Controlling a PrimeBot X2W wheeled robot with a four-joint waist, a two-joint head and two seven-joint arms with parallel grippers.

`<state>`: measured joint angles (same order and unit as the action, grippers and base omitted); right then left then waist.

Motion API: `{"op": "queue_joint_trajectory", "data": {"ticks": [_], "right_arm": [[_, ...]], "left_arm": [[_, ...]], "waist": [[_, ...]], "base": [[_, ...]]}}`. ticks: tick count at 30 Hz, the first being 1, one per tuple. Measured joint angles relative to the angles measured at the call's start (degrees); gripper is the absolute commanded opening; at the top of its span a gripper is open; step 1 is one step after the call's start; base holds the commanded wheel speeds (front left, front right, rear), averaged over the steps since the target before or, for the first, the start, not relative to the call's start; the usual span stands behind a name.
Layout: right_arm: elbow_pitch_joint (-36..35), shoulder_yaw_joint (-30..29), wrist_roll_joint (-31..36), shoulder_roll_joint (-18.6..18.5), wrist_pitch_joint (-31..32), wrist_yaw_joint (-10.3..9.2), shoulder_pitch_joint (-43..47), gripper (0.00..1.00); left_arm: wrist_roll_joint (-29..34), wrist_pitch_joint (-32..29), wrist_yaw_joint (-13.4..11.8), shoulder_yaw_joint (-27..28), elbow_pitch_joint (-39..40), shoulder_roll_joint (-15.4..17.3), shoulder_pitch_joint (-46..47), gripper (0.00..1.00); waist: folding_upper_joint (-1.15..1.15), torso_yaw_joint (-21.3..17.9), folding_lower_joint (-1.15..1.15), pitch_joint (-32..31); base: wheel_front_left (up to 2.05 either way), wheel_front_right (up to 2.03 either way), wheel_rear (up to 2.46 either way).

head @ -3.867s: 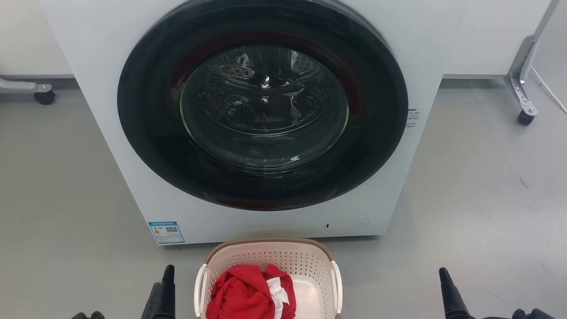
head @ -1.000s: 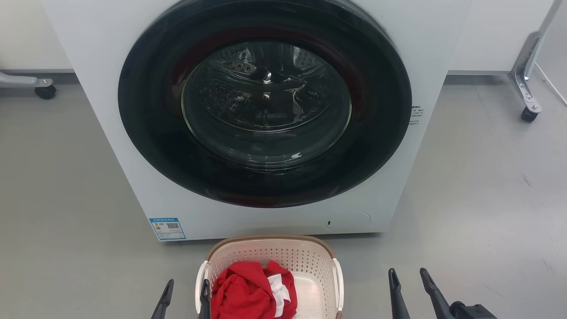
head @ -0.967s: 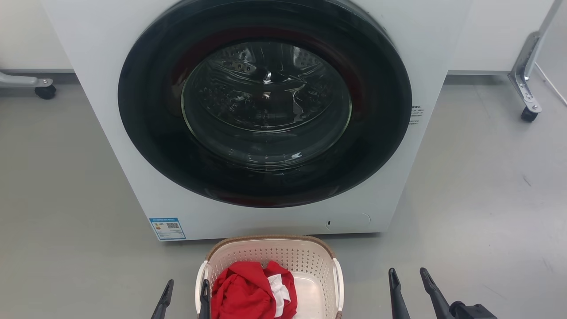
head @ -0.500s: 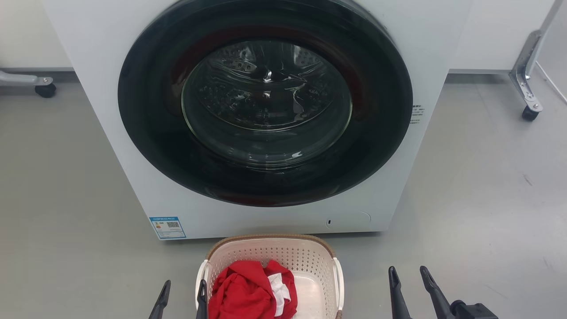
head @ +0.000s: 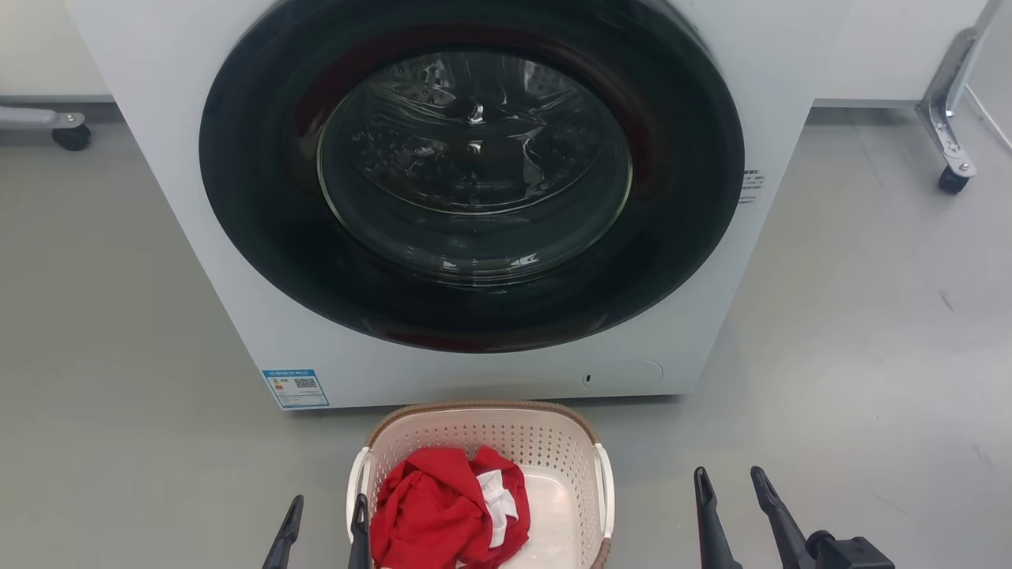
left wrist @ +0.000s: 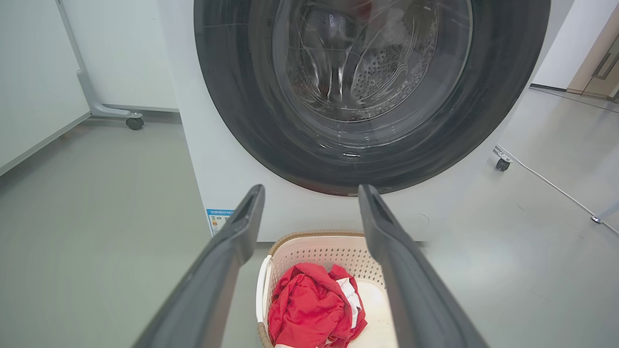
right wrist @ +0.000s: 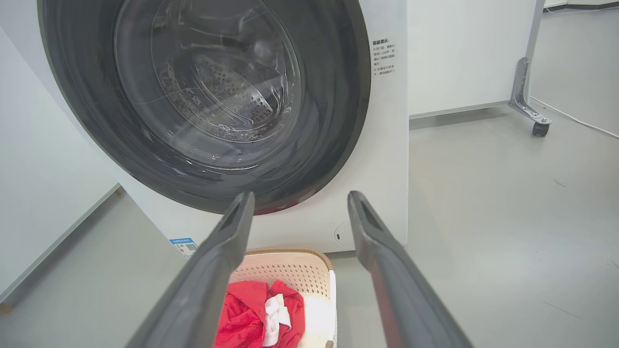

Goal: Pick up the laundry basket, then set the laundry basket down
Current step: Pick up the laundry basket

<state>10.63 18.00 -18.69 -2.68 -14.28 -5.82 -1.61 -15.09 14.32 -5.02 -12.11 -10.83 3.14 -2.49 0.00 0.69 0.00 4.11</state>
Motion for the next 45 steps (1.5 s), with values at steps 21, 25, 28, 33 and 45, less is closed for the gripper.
{"op": "queue_joint_trajectory", "data": {"ticks": [21,25,28,33,45], "right_arm": [[-2.8,-1.9,0.0,0.0,0.0,-0.26,-5.3,1.00],[-2.8,-2.0,0.1,0.0,0.0,-0.22,-7.2,1.00],[-2.8,-2.4,0.1,0.0,0.0,-0.21,-9.1,1.00],[-2.1,-3.3,0.1,-0.1,0.0,-0.19,-13.0,1.00],[2.1,-4.7,0.9,-0.3,-0.2,0.14,-20.0,1.00]], "left_arm": [[0.0,0.0,-0.1,0.2,1.1,-0.1,7.1,1.00],[0.0,0.0,-0.5,0.0,1.2,-0.2,9.4,1.00],[0.0,0.2,-0.5,0.0,0.9,-0.3,11.3,1.00],[0.1,0.2,-0.5,0.1,-0.3,-0.4,14.9,1.00],[0.4,0.2,-0.5,-1.6,-6.3,-0.7,23.4,1.00]], "waist": [[0.00,-0.3,0.01,12.0],[-0.01,-0.4,0.01,15.2],[-0.01,-0.5,0.01,17.7],[-0.01,-0.5,0.01,21.9],[-0.01,0.3,0.01,31.9]], "base": [[0.00,0.00,0.00],[0.00,0.00,0.00],[0.00,0.00,0.00],[0.00,0.00,0.00],[0.00,0.00,0.00]]}}
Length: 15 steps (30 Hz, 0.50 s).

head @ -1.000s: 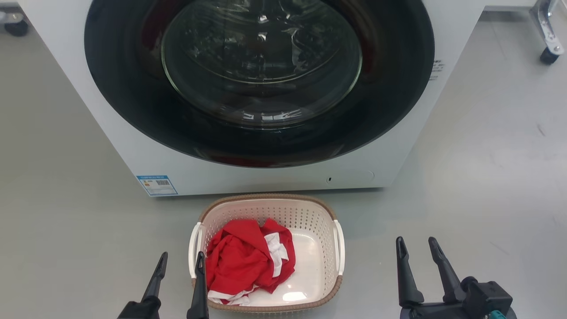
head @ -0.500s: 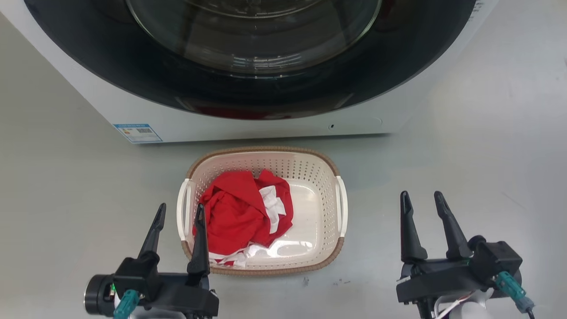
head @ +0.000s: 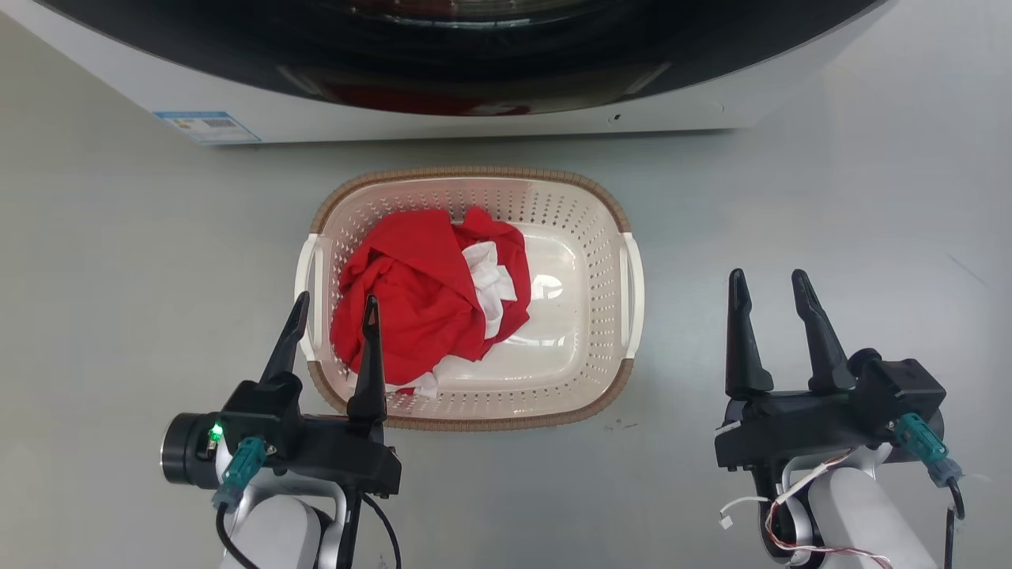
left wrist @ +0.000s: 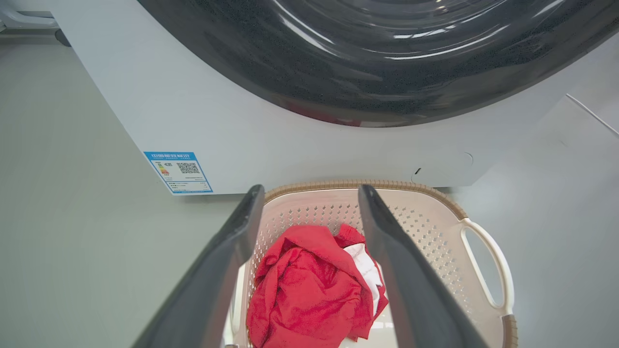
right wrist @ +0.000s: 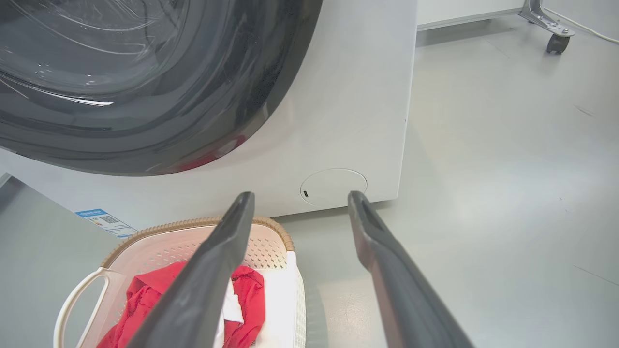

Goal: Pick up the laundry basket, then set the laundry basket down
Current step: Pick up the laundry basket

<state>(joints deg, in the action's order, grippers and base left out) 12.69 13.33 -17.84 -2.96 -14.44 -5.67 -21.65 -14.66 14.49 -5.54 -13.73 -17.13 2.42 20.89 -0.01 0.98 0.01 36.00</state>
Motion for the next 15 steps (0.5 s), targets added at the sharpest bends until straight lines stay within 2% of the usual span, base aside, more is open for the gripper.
{"op": "queue_joint_trajectory", "data": {"ticks": [15], "right_arm": [[9.0,1.7,-0.2,-0.2,-0.3,0.65,-6.8,1.00]], "left_arm": [[-1.4,0.0,0.0,1.3,-10.9,-0.3,7.3,1.00]], "waist": [[0.00,2.0,0.00,8.0]], "base": [[0.00,0.00,0.00]]}}
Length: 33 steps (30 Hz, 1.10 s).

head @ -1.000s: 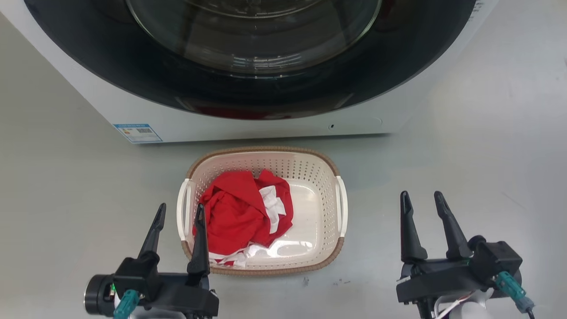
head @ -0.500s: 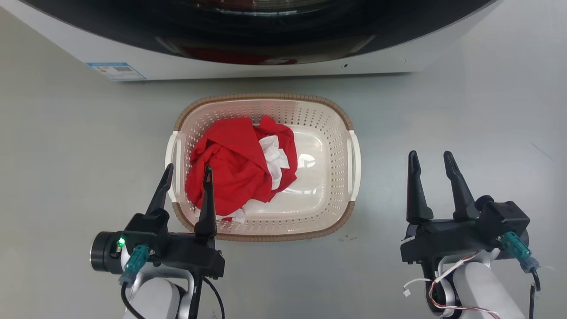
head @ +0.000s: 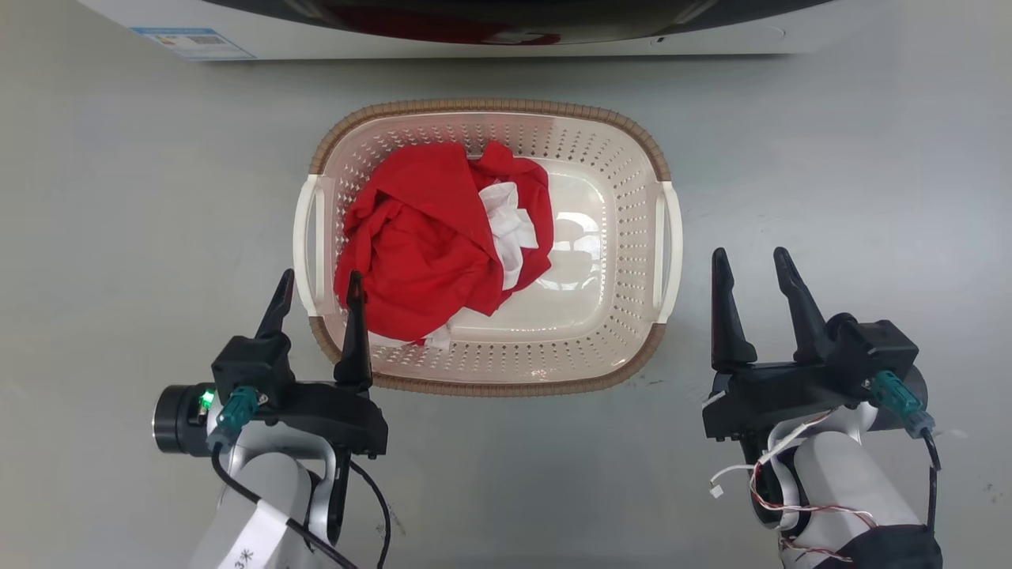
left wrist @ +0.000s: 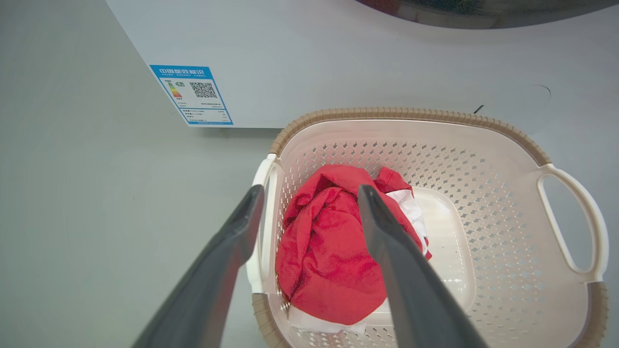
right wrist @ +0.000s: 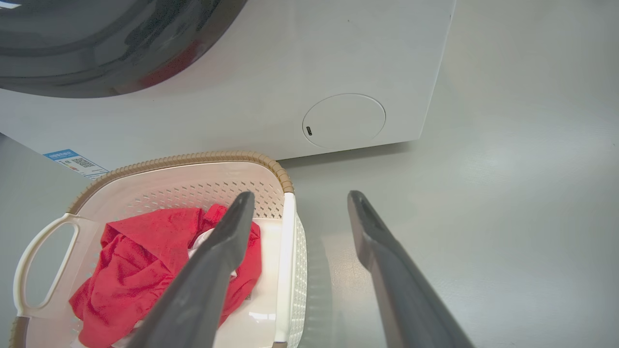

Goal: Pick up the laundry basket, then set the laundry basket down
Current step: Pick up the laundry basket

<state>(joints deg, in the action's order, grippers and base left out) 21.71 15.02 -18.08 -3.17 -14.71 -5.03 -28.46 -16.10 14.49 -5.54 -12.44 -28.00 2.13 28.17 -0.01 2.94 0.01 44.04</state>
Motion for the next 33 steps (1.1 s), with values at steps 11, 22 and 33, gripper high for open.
{"op": "queue_joint_trajectory", "data": {"ticks": [11,22,33], "right_arm": [[4.7,2.3,-1.1,-0.2,0.0,-0.02,-5.9,1.00],[8.1,3.9,-2.2,-0.4,0.0,-0.10,-11.7,1.00],[12.8,6.6,-4.4,-0.6,0.0,-0.60,-14.0,1.00]], "left_arm": [[0.0,0.0,0.8,1.0,-6.6,-0.2,6.8,1.00],[-0.1,0.0,1.0,2.7,-12.4,-0.4,11.9,1.00],[-0.5,0.0,1.0,3.3,-19.6,-0.5,15.4,1.00]], "waist": [[0.00,1.0,0.00,4.0],[0.00,1.3,0.00,8.6],[0.01,2.3,-0.01,10.9]], "base": [[0.00,0.00,0.00],[0.00,0.00,0.00],[0.00,0.00,0.00]]}}
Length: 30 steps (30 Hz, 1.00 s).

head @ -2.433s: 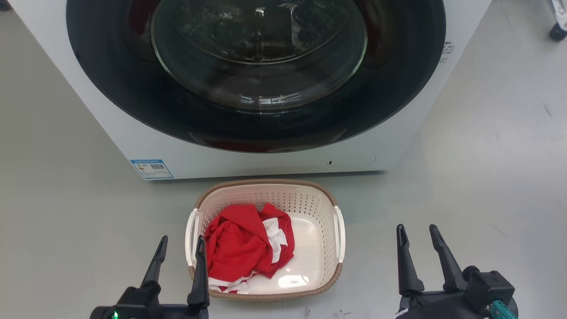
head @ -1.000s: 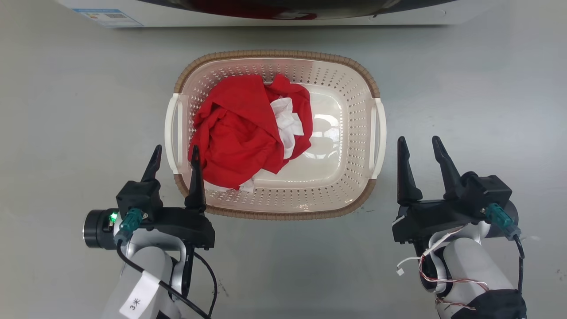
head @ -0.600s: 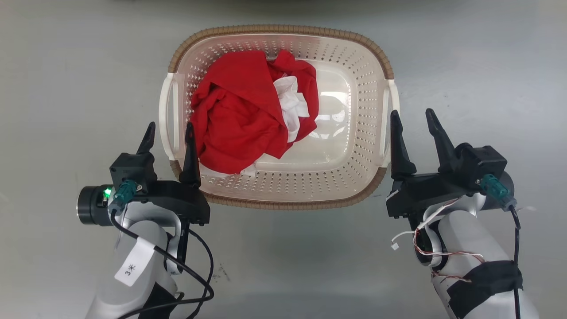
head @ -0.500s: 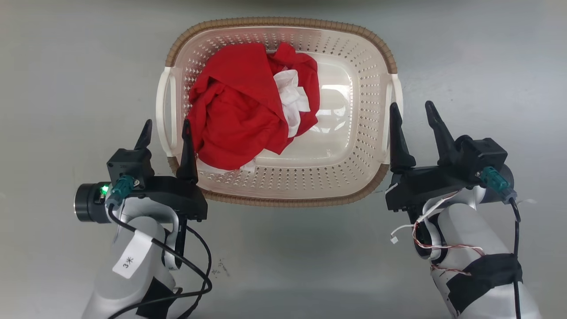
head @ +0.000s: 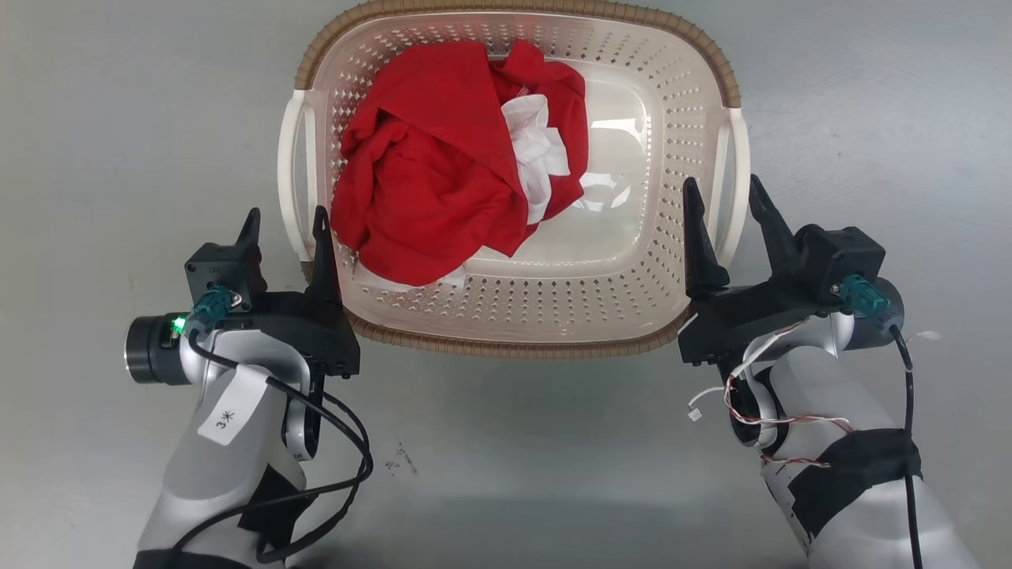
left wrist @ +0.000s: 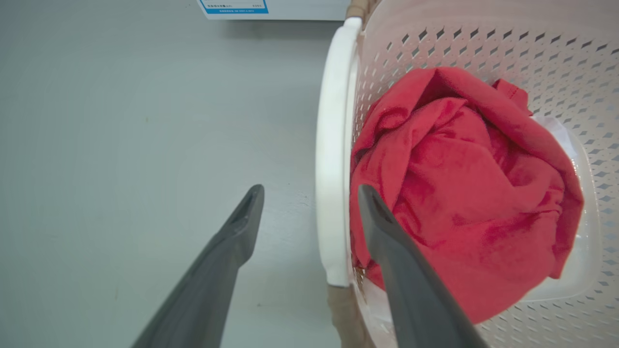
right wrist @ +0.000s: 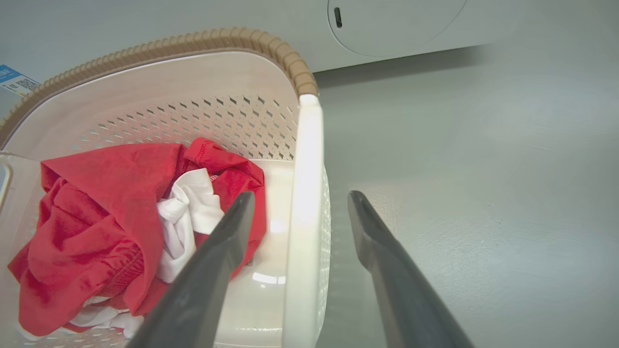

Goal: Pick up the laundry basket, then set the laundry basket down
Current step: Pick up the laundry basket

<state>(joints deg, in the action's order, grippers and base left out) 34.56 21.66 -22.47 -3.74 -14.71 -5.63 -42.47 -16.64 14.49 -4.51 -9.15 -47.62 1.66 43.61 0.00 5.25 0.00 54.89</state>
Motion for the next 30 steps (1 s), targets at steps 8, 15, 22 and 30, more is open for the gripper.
{"op": "queue_joint_trajectory", "data": {"ticks": [8,15,22,30], "right_arm": [[3.1,2.7,-1.3,0.0,0.0,-0.47,-3.1,1.00],[5.8,5.0,-3.3,-0.1,0.0,-0.77,-5.1,1.00],[8.5,7.3,-5.8,-0.1,0.0,-1.01,-6.8,0.73],[10.6,8.5,-8.2,-1.1,-0.1,-2.01,-7.7,0.00]], "left_arm": [[-0.6,0.0,1.1,-1.9,-3.7,-0.1,3.4,1.00],[-1.5,0.0,2.1,-5.0,-6.4,-0.1,5.9,1.00],[-4.4,0.0,3.1,-8.0,-9.2,0.0,7.3,0.59],[-8.4,0.0,4.1,-11.4,-9.9,1.0,7.9,0.00]], "waist": [[0.00,0.3,0.00,0.5],[0.00,0.0,0.00,0.9],[0.00,-0.5,0.00,1.4],[0.00,-1.0,0.00,1.3]], "base": [[0.00,0.00,0.00],[0.00,0.00,0.00],[0.00,0.00,0.00],[0.00,0.00,0.00]]}}
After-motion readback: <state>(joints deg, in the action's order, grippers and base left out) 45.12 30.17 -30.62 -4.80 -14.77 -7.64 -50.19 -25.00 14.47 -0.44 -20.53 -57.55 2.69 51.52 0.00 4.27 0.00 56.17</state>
